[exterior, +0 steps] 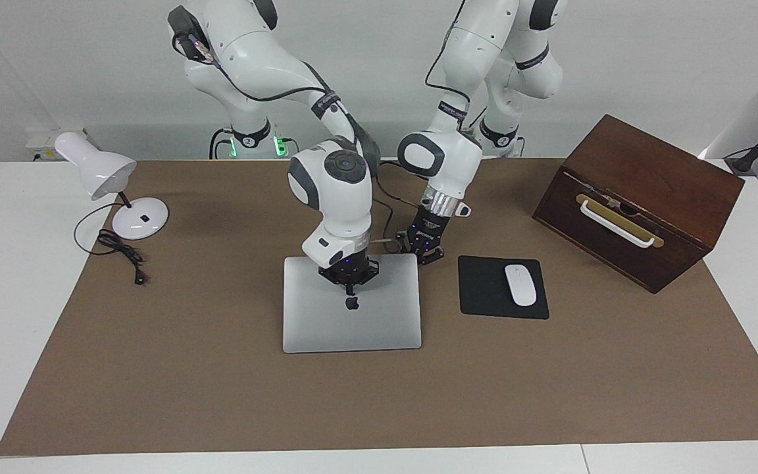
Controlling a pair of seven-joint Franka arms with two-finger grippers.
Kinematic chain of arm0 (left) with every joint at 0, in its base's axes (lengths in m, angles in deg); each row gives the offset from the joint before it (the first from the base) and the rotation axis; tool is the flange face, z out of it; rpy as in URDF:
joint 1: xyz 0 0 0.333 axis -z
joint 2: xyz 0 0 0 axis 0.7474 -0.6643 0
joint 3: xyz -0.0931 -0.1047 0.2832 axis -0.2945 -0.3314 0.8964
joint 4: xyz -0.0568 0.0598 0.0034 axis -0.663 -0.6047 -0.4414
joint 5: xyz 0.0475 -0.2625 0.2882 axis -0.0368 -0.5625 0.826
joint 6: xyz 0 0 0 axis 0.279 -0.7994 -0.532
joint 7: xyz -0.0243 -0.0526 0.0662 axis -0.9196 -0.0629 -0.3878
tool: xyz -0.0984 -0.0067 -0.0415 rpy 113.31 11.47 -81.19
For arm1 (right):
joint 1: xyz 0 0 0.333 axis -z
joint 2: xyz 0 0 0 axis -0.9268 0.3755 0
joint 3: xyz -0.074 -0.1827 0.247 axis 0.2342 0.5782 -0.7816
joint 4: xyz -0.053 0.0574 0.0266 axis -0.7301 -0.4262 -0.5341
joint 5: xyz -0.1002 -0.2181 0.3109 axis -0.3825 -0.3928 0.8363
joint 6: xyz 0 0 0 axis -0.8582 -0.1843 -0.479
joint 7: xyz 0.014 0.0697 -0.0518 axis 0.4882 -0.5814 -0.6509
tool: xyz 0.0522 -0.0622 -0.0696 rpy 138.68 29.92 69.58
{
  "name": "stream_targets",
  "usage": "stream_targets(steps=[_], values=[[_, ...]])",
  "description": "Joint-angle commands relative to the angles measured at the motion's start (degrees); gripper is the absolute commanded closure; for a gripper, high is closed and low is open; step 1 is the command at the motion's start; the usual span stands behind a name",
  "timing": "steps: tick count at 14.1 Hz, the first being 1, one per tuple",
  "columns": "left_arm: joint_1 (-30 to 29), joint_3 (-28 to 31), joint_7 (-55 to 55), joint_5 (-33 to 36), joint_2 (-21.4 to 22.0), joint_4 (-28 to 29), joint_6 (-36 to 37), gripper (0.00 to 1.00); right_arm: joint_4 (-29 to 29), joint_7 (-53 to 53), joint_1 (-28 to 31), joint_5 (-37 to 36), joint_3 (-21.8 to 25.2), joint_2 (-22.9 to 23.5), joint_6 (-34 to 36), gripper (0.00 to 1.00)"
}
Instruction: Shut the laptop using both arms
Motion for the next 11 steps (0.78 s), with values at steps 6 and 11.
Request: stream_targets(steps=[6,11], values=[[0.61,0.46,0.07,-1.28,-1.77,-1.46,-1.56,1.00,2.29,1.79,0.42,0.13,-0.38,-0.88,-2.10,1.00],[0.61,0.46,0.07,-1.28,-1.77,-1.46,-1.56,1.00,2.82,2.76,0.42,0.13,-0.38,-0.80,-2.45,1.00]])
